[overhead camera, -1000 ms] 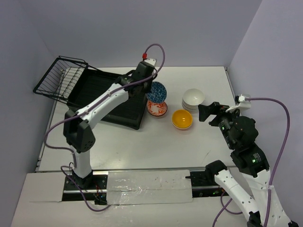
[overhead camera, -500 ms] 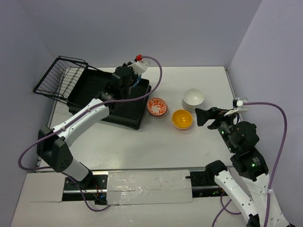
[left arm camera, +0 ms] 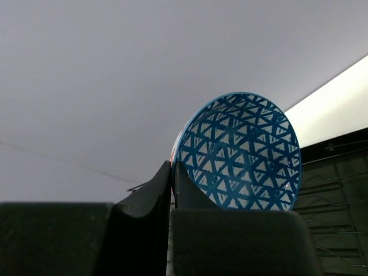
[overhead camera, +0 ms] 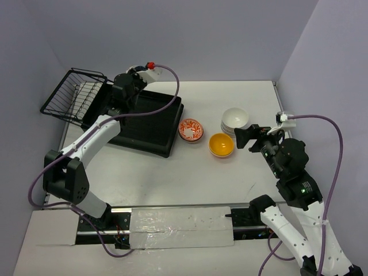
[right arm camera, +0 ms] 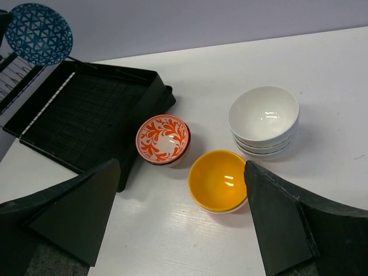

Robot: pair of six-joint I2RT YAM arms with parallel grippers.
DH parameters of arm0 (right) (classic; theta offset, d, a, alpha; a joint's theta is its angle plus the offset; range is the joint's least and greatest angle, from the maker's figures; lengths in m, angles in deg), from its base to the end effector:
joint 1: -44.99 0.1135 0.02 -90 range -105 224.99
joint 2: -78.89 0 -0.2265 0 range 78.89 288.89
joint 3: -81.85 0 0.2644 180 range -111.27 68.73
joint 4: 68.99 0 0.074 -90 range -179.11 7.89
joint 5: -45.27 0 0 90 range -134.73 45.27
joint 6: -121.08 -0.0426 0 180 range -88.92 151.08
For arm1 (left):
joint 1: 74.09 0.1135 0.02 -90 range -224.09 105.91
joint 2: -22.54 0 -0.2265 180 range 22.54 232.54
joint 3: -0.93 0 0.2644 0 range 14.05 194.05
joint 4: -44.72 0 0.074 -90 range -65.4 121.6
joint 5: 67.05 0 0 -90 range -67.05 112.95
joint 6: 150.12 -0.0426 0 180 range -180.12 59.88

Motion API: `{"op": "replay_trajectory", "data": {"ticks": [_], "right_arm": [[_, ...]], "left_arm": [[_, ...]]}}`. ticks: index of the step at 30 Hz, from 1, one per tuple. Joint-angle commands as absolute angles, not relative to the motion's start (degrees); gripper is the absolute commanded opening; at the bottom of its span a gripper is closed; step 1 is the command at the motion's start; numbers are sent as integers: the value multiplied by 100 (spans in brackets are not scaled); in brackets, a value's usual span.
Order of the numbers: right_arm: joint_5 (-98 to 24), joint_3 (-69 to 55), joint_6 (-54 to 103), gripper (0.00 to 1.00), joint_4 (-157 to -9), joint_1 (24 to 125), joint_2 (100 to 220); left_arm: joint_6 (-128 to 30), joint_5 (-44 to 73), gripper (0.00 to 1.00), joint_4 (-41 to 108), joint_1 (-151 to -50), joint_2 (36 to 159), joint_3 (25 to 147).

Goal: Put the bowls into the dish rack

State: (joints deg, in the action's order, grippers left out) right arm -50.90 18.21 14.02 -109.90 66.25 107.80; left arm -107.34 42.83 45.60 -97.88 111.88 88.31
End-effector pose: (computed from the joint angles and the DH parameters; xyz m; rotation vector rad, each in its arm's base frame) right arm 0.1458 0.0518 0.3611 0.0198 1.6947 0.4125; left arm 0.3679 -0.1464 0.3288 0.7038 1.4594 0.5922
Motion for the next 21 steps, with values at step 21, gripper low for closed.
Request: {"op": "replay_trajectory", "data": {"ticks": [21], "right_arm": [[-3928,2004,1236,100,-10856,6670,11133]], "left_arm": [[-4291,2348,0,1085,-11820,8636,7482]]}}
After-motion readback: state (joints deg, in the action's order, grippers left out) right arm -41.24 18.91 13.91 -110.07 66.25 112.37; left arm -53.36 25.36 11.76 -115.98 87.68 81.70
